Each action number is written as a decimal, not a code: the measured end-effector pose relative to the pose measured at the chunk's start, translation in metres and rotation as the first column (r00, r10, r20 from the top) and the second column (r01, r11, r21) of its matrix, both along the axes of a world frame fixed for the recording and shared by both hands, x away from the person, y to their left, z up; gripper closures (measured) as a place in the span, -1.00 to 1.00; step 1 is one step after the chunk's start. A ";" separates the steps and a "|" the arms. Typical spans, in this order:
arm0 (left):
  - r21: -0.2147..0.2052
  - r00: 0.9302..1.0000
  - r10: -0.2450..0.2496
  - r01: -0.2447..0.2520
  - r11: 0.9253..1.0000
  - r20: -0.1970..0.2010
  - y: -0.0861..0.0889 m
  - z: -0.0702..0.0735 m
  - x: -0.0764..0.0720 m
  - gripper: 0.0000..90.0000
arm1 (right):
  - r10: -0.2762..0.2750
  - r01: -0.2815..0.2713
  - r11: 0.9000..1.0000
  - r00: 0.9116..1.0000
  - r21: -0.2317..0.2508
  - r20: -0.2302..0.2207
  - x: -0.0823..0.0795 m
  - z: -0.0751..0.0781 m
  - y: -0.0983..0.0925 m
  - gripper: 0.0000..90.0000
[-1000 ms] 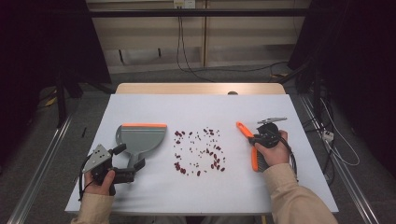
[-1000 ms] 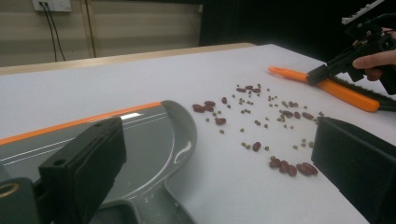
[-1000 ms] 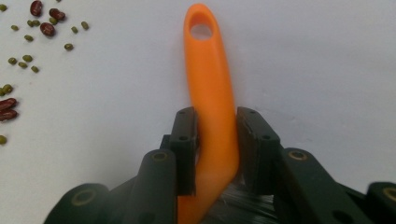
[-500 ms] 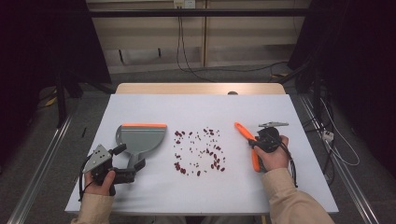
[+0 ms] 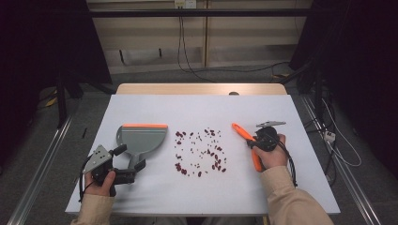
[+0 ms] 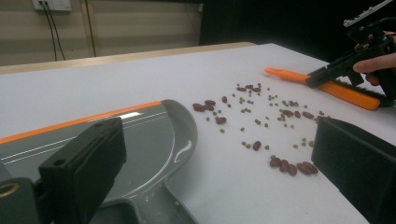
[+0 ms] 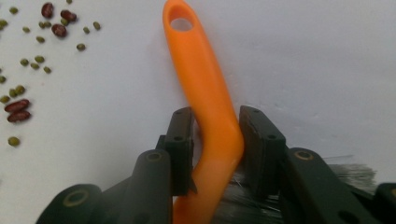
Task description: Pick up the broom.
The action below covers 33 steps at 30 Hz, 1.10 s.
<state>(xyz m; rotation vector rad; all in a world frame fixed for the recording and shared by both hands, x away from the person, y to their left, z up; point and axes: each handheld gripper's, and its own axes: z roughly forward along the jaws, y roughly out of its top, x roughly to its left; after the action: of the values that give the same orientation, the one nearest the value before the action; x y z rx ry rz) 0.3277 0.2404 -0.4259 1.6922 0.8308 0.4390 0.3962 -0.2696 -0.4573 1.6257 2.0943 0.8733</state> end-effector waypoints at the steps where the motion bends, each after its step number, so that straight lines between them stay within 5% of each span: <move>1: 0.000 1.000 -0.001 0.001 1.000 -0.001 0.000 0.000 0.000 -0.93 | -0.001 0.001 1.000 1.000 -0.001 0.002 -0.001 0.000 0.000 0.48; 5: 0.001 1.000 -0.010 0.010 1.000 0.002 -0.003 0.001 0.000 -0.94 | -0.002 0.002 1.000 1.000 0.012 0.020 -0.002 -0.002 -0.001 0.49; 20: -0.007 1.000 0.008 -0.008 1.000 0.006 0.002 0.002 -0.001 -0.93 | 0.007 -0.006 1.000 1.000 0.018 -0.031 0.004 0.005 -0.002 0.54; 25: -0.004 1.000 0.011 -0.011 1.000 0.007 0.004 0.002 -0.002 -0.93 | 0.003 -0.004 0.998 1.000 0.068 0.008 0.004 0.012 -0.006 0.62; 33: -0.003 1.000 0.005 -0.005 1.000 0.006 0.001 0.002 -0.002 -0.93 | 0.023 -0.023 0.999 1.000 0.023 -0.021 0.008 0.011 -0.005 0.60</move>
<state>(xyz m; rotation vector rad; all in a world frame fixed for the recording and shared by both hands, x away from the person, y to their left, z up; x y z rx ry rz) 0.3257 0.2412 -0.4238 1.6851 0.8316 0.4458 0.4037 -0.2747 -0.4460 1.6331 2.1290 0.8943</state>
